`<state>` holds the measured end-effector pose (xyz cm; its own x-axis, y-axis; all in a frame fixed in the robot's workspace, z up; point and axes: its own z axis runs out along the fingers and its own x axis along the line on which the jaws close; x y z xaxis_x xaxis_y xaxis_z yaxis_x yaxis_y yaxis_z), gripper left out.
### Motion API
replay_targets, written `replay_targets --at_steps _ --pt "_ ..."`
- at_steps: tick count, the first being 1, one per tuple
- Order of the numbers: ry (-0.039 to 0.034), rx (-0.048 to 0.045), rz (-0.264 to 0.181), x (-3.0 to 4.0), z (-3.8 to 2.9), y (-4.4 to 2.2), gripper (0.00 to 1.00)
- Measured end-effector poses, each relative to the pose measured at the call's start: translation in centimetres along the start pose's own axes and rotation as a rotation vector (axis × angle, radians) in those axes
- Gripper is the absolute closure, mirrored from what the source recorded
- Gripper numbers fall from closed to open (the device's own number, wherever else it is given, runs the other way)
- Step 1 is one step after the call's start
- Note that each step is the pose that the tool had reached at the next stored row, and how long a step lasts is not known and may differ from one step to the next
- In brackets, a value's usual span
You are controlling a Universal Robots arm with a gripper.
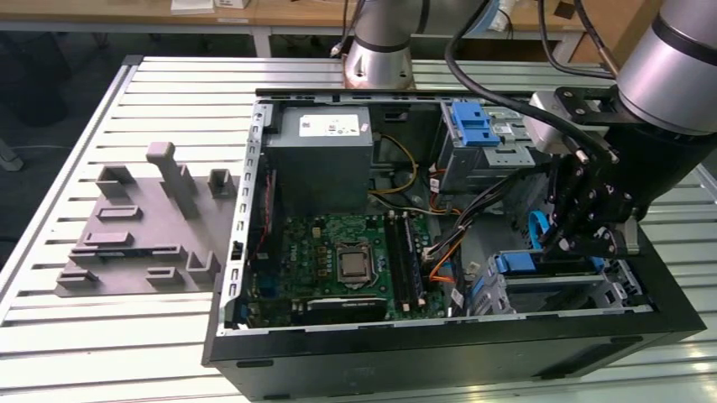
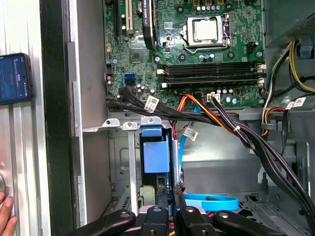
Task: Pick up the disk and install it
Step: 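Insert the second disk wire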
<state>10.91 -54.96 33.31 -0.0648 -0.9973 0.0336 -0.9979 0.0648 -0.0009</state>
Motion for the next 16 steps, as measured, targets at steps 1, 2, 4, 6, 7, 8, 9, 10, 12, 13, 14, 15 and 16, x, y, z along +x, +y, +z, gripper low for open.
replay_targets --at_steps 1,2,4,6,7,8,9,10,12,13,14,15,16 --pt "0.0000 0.0000 0.000 0.00 0.00 0.00 0.84" --pt "0.0000 0.0000 0.000 0.00 0.00 0.00 0.84" --pt "-0.0005 -0.0001 0.000 0.00 -0.04 0.00 0.84" --pt "-0.0007 -0.0001 0.000 0.00 -0.14 0.00 0.84" --pt "-0.0002 0.0000 0.000 0.01 -0.21 0.00 0.84" --pt "-0.0004 0.0000 0.000 0.01 -0.23 0.00 0.84" --pt "-0.0004 0.0000 0.000 0.01 -0.24 0.00 0.84" --pt "-0.0006 0.0000 0.000 0.00 -0.24 0.00 0.84" --pt "-0.0002 0.0000 0.000 0.02 -0.25 -0.01 0.84" --pt "0.0000 0.0000 0.000 0.05 -0.24 -0.01 0.84" --pt "0.0001 0.0000 -0.001 0.08 -0.22 -0.01 0.84" --pt "-0.0001 0.0000 -0.001 0.10 -0.19 -0.02 0.84" --pt "-0.0002 0.0000 -0.001 0.12 -0.17 -0.03 0.84"
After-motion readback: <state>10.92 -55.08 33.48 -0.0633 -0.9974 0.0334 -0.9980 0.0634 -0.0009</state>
